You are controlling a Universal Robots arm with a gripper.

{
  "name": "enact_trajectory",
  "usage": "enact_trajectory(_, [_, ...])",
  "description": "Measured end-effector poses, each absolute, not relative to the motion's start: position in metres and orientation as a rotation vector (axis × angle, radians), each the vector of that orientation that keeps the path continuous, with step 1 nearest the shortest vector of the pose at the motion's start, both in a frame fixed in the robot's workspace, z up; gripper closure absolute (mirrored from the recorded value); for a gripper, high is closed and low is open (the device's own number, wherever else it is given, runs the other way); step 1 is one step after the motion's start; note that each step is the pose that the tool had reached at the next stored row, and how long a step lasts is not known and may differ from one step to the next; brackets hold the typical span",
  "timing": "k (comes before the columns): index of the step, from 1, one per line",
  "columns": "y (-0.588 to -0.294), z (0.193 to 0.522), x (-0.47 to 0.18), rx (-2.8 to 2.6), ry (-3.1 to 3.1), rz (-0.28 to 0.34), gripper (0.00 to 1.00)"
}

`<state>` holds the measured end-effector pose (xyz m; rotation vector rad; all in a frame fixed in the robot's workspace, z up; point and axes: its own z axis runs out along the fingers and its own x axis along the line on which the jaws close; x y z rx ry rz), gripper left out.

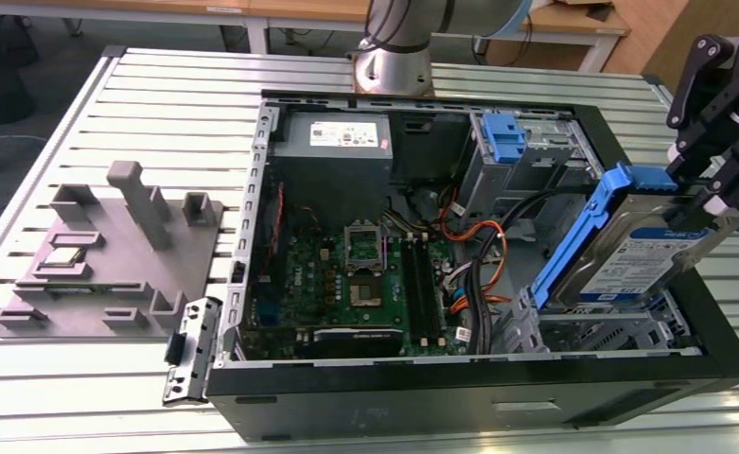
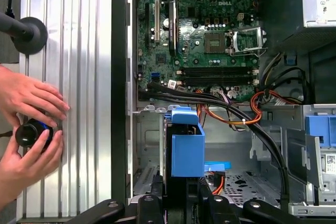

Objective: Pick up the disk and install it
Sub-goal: 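Insert the disk into the insertion slot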

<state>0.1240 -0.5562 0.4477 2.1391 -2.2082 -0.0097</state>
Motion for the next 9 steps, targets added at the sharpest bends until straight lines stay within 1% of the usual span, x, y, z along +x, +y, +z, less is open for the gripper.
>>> enact_trajectory(9, [-0.5563,0.4459,0.124,2.139,-2.208,-0.01,0.65])
